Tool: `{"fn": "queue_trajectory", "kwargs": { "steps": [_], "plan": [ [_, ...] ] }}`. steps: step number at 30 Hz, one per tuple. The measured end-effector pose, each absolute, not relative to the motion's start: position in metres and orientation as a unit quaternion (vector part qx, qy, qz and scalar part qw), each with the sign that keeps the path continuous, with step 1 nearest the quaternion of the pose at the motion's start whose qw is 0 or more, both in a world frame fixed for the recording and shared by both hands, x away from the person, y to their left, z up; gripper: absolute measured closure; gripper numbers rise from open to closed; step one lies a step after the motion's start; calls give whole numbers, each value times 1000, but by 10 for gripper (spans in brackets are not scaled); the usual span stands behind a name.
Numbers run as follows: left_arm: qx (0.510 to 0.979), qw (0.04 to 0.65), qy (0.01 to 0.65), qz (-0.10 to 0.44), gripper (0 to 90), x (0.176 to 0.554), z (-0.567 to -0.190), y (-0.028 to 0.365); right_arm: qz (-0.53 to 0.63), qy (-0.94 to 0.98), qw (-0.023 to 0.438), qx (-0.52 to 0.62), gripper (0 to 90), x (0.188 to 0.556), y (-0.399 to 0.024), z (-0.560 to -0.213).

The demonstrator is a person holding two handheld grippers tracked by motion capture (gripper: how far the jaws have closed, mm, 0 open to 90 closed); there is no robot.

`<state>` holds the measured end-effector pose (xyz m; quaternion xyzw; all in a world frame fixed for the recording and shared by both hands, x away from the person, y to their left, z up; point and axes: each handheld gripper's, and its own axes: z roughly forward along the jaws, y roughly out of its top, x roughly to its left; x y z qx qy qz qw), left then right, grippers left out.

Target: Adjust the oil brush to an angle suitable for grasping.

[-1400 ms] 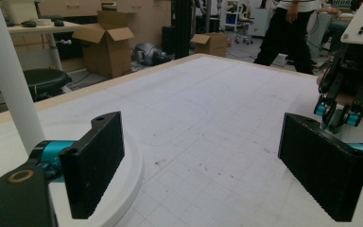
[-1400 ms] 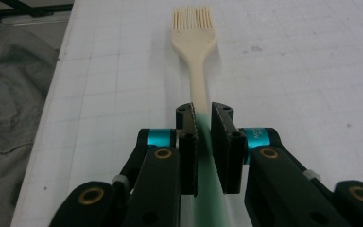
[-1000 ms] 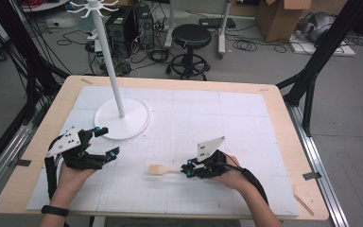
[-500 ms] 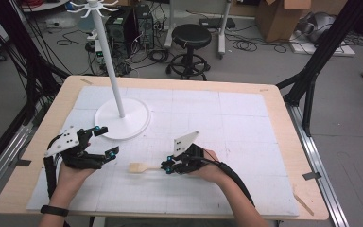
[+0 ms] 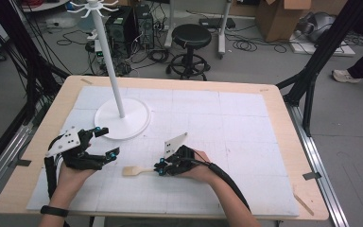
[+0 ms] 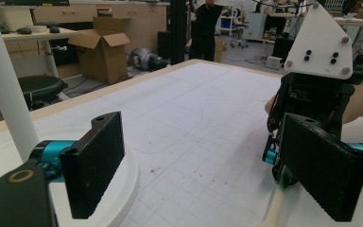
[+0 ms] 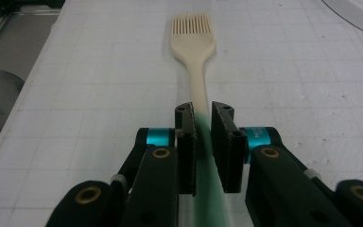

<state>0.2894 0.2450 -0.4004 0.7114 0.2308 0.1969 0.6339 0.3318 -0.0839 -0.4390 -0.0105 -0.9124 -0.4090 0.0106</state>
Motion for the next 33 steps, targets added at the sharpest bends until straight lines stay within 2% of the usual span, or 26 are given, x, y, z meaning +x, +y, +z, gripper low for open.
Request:
{"fn": "queue_trajectory", "kwargs": {
  "steps": [3, 6, 11, 16, 21, 27, 33],
  "plan": [
    [711, 634, 233, 197, 160, 289, -400, 245, -407, -913, 10, -11, 786, 332, -84, -440],
    [711, 633, 233, 197, 160, 289, -400, 245, -412, -911, 8, -13, 684, 331, -84, -438],
    [711, 634, 232, 197, 160, 289, -400, 245, -420, -907, 3, -23, 573, 332, -91, -433],
    [713, 632, 230, 197, 160, 288, -400, 246, -443, -895, 0, -44, 409, 331, -105, -421],
    [713, 631, 232, 200, 159, 287, -400, 247, -447, -892, -19, -65, 299, 326, -126, -412],
    [714, 629, 233, 200, 160, 287, -401, 247, -472, -872, -53, -117, 222, 320, -178, -406],
    [715, 626, 236, 204, 159, 288, -403, 248, -496, -849, -81, -165, 185, 311, -227, -407]
  ]
}}
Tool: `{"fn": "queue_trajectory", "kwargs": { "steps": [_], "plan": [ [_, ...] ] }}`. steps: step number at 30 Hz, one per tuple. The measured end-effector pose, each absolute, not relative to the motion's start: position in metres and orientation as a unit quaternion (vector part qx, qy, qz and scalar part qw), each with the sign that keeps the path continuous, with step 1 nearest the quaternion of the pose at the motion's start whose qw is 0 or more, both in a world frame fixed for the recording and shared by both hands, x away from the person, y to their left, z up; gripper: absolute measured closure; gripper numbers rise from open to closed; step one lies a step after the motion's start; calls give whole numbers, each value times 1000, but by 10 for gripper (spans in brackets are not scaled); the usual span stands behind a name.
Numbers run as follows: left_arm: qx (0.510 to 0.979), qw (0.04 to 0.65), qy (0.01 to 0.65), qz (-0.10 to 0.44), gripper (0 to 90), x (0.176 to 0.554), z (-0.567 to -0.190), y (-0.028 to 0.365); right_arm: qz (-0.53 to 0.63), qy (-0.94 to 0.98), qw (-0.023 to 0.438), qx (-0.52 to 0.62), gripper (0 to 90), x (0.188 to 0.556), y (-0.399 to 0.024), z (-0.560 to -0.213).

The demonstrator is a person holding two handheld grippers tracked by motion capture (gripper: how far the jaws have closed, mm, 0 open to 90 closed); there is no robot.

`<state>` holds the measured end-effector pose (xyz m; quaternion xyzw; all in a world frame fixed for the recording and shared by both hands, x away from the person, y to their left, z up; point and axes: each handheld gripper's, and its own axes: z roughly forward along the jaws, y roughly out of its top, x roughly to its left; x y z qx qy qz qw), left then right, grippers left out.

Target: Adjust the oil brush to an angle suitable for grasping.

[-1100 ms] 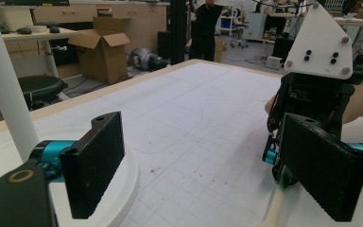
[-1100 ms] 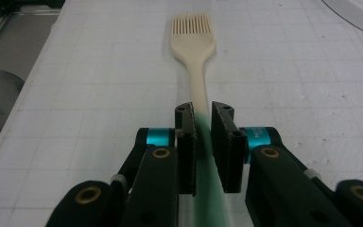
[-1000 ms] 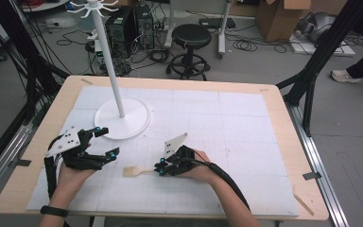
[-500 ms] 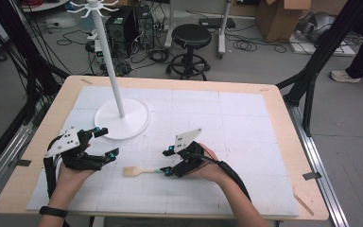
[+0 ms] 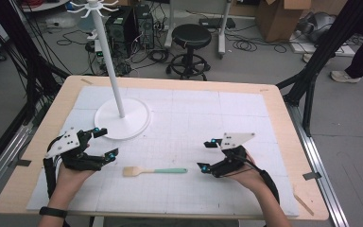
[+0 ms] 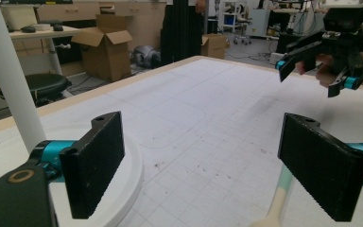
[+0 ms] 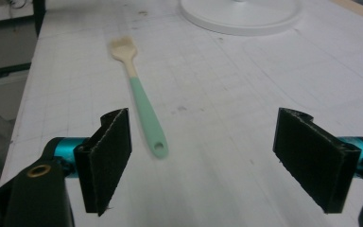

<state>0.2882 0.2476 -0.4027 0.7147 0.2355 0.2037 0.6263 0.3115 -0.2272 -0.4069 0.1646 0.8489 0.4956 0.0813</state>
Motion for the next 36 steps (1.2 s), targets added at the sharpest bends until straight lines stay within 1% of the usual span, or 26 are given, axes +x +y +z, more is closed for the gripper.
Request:
{"fn": "queue_trajectory", "kwargs": {
  "steps": [4, 9, 20, 26, 36],
  "plan": [
    [716, 624, 236, 207, 159, 290, -404, 247, 504, 834, 105, 199, 159, 303, -255, -410],
    [715, 623, 239, 211, 159, 293, -406, 247, 521, 809, 130, 238, 155, 295, -285, -414],
    [709, 622, 247, 222, 159, 299, -409, 248, 536, 755, 197, 323, 147, 284, -325, -429],
    [721, 605, 250, 227, 159, 301, -411, 248, 528, 744, 213, 349, 147, 284, -341, -433],
    [716, 614, 246, 224, 158, 300, -410, 245, 533, 733, 222, 360, 147, 287, -349, -434]
  ]
}}
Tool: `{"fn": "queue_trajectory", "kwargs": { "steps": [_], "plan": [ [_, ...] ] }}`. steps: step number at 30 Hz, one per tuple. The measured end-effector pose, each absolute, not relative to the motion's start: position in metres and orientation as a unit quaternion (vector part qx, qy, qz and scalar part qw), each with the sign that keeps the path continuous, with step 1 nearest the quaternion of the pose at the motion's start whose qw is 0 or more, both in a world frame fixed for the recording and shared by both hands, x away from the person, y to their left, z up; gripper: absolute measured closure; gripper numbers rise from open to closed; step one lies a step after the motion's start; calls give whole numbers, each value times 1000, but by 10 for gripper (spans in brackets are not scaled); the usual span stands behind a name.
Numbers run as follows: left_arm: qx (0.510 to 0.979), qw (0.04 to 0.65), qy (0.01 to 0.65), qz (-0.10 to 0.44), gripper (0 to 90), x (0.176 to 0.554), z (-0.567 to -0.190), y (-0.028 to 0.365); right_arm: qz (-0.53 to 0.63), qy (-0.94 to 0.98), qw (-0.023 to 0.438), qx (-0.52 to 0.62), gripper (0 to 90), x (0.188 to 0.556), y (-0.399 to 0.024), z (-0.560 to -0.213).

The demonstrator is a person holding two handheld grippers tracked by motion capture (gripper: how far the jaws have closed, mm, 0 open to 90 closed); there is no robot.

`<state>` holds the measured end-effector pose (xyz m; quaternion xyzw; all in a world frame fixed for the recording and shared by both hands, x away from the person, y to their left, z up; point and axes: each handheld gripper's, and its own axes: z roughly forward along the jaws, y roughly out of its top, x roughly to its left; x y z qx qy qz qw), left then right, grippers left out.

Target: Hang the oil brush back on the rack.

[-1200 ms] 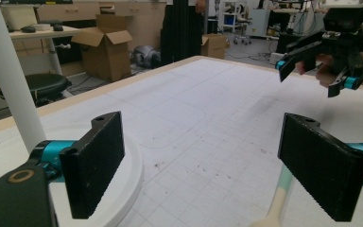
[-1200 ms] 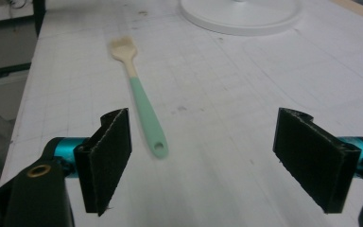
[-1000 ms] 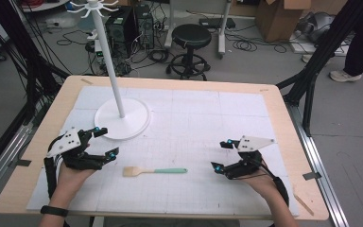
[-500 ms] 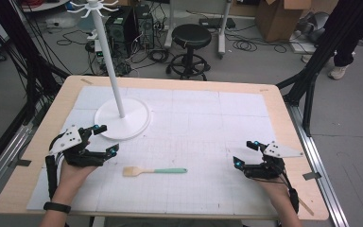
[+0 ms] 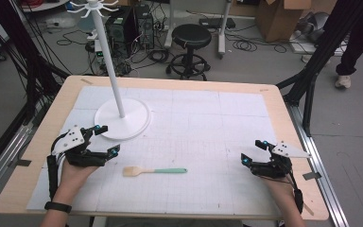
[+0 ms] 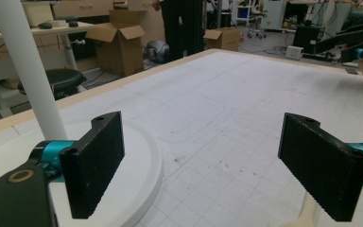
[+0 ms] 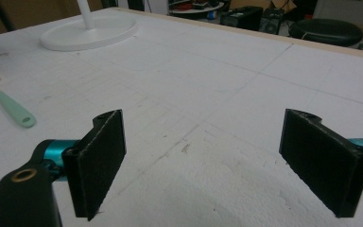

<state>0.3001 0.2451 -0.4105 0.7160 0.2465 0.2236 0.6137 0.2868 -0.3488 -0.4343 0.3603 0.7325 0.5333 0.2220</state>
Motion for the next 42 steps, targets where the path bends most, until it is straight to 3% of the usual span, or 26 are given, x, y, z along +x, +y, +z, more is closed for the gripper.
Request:
{"fn": "queue_trajectory", "kwargs": {
  "steps": [17, 42],
  "plan": [
    [729, 613, 229, 200, 74, 300, -401, 224, 532, 734, 220, 360, 147, 290, -349, -435],
    [824, 537, 149, 107, 71, 307, -410, 150, 532, 734, 218, 363, 148, 295, -349, -435]
  ]
}}
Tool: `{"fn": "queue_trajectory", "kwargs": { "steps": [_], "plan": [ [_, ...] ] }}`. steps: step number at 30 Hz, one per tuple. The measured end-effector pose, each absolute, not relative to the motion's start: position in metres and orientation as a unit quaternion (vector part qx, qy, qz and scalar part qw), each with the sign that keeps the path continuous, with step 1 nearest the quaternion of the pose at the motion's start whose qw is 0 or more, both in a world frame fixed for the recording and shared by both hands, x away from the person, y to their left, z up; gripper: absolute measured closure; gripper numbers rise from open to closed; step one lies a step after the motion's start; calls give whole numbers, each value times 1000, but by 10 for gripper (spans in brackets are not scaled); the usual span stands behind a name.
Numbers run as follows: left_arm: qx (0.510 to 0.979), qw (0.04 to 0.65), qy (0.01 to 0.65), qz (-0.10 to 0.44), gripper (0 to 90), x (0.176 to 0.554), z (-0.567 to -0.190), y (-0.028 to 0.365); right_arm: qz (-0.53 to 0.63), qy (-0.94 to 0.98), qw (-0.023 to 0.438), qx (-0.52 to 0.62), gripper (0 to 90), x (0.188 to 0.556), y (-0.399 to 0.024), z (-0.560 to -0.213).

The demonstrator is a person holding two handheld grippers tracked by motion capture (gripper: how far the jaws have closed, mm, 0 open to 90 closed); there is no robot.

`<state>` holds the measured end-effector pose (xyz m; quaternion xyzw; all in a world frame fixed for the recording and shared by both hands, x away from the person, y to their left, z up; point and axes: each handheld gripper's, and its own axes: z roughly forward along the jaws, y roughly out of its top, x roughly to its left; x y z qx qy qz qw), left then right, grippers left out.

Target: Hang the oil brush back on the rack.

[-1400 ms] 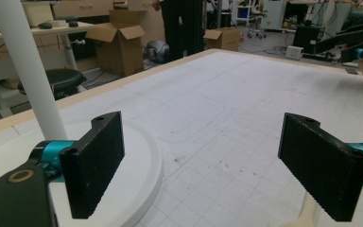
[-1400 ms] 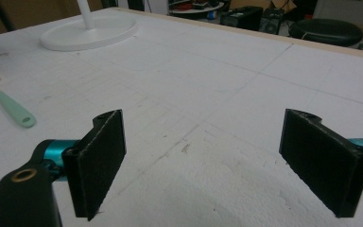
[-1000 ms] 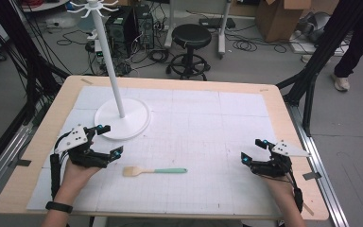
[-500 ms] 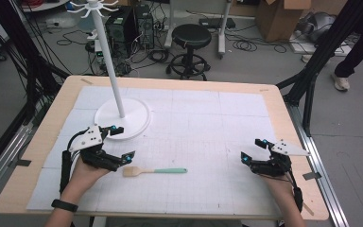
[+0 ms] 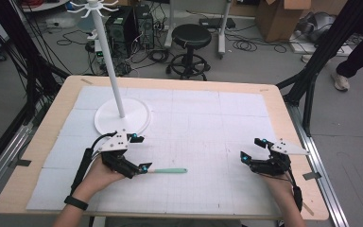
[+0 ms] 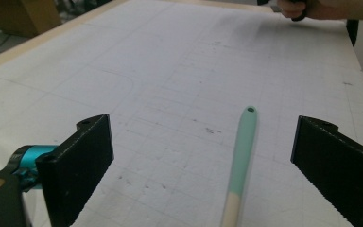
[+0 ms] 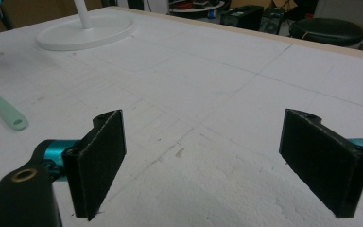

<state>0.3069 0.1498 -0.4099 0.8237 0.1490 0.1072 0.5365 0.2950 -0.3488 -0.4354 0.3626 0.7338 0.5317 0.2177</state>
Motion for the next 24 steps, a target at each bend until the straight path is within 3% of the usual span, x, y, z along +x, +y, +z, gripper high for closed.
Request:
{"fn": "queue_trajectory", "kwargs": {
  "steps": [15, 24],
  "plan": [
    [879, 457, 112, 72, 91, 310, -432, 107, 533, 734, 217, 359, 148, 295, -349, -436],
    [894, 433, 102, 56, 310, 310, -436, 106, 534, 735, 217, 358, 148, 295, -349, -435]
  ]
}}
